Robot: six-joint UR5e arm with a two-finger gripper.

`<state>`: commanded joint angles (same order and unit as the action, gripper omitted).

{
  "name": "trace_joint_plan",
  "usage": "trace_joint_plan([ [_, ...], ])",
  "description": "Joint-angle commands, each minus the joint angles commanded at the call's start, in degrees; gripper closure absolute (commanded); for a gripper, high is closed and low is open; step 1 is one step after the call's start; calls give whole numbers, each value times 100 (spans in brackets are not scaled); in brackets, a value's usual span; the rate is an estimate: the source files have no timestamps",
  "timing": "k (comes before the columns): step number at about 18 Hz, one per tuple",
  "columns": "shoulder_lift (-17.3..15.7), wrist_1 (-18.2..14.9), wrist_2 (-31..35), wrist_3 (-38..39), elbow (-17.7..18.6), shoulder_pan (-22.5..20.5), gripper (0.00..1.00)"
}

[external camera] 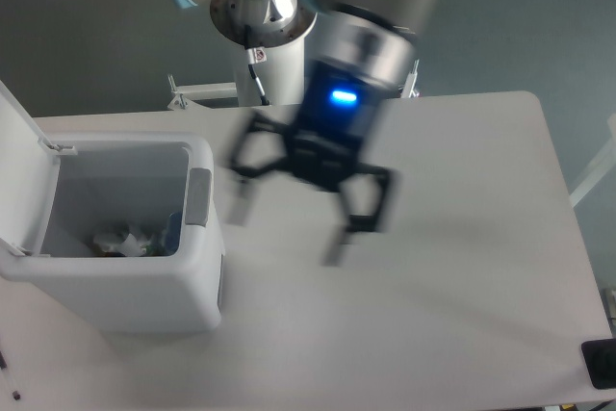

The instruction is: Place the trash in the trash can

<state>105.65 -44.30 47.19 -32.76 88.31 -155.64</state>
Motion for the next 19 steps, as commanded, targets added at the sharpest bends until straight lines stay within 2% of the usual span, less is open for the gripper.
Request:
trace_joint_plan([
  [4,0,-26,737,-887,809,-546,0],
  [5,35,-9,922,-1003,898,-607,0],
  [9,176,-61,1791,-1056,627,-696,0],
  [12,263,-315,2153,-1380,399,-661,0],
  [14,360,-849,2547,-2064,118,-608,0],
  [17,570,-1956,3592,-2997,-444,-223,0],
  [18,649,-2203,3865,-3138,-594,-143,0],
  [19,711,-2276,4025,-3174,-656,-81,0],
])
